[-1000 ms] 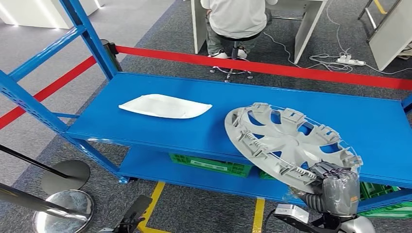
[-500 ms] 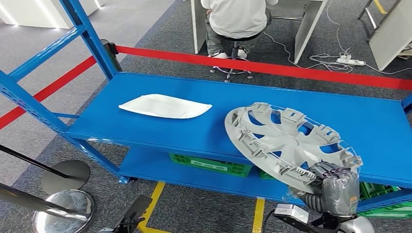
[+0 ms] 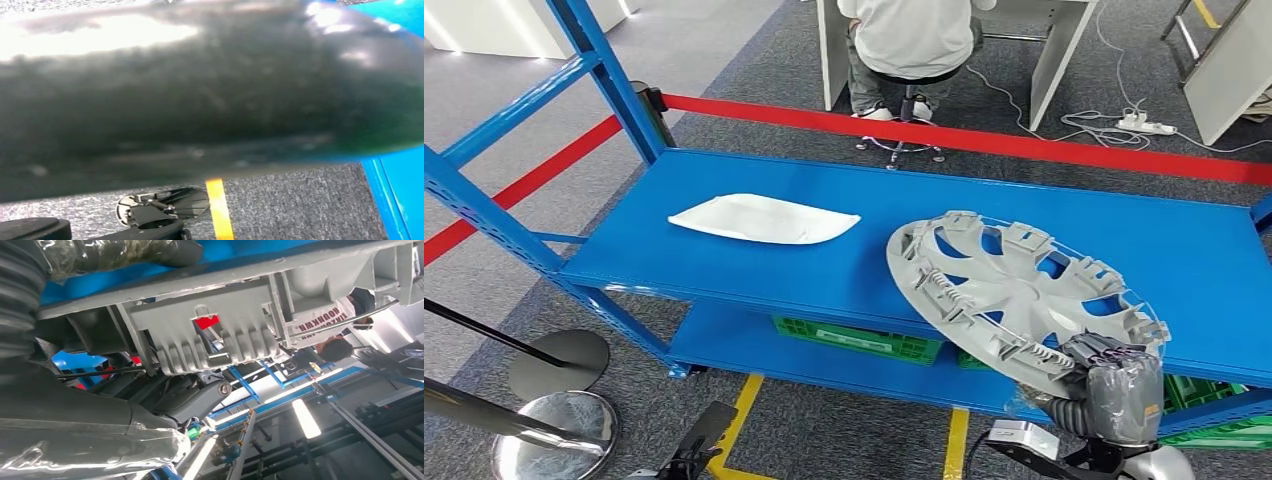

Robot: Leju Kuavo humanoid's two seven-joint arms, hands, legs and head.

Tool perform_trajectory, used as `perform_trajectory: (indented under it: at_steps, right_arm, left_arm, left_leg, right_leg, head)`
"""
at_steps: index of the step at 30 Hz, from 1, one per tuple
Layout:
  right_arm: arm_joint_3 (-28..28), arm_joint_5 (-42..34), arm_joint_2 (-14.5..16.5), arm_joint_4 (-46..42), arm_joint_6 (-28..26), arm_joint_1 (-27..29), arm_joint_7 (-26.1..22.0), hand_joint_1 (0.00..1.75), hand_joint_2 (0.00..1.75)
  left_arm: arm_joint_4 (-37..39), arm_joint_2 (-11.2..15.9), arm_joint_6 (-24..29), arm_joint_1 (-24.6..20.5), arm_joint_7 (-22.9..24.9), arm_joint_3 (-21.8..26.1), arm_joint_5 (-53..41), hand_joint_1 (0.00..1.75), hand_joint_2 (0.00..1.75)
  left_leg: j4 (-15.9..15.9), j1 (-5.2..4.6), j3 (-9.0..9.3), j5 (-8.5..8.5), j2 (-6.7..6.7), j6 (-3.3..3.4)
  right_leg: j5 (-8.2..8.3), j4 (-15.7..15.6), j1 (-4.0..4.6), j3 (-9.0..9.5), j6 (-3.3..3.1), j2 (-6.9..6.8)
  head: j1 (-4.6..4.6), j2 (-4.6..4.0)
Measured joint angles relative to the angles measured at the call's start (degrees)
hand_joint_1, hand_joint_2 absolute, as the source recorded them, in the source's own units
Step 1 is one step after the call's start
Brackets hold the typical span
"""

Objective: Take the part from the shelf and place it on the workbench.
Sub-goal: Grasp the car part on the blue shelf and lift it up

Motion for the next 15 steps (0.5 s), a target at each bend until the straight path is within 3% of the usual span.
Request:
perform_trajectory:
  at_steps: [15]
  right_arm:
    - [-0.05,-4.38,0.62,-0.91,0.11,0.22,-2.74,1.75,1.75]
  left_arm:
    - [0.0,-0.01,0.13,-0.04,0.78,-0.14,0.6,0.0,0.0]
  left_leg:
    - [0.0,0.0,-0.04,0.0,0.0,0.0]
  right_leg:
    - [0.0,0.0,0.0,-0.05,0.0,0.01]
  head:
    - [-0.01,0.0]
